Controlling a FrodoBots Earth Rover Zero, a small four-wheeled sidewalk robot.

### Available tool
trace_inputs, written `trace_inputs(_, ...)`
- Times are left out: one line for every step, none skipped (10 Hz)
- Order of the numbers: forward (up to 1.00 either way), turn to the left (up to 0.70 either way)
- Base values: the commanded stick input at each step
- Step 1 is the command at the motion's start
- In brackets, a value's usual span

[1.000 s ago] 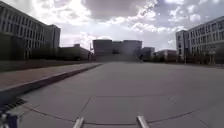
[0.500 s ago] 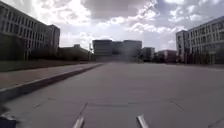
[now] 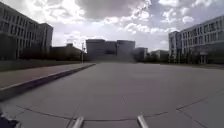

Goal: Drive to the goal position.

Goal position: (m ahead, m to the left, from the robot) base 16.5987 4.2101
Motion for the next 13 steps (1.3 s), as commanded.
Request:
trace_inputs(0.70, 0.00)
trace_inputs(0.70, 0.00)
trace_inputs(0.70, 0.00)
trace_inputs(0.70, 0.00)
trace_inputs(0.70, 0.00)
trace_inputs(0.70, 0.00)
trace_inputs(0.70, 0.00)
trace_inputs(0.70, 0.00)
trace_inputs(0.70, 0.00)
trace_inputs(0.70, 0.00)
trace_inputs(0.70, 0.00)
trace_inputs(0.70, 0.00)
trace_inputs(0.70, 0.08)
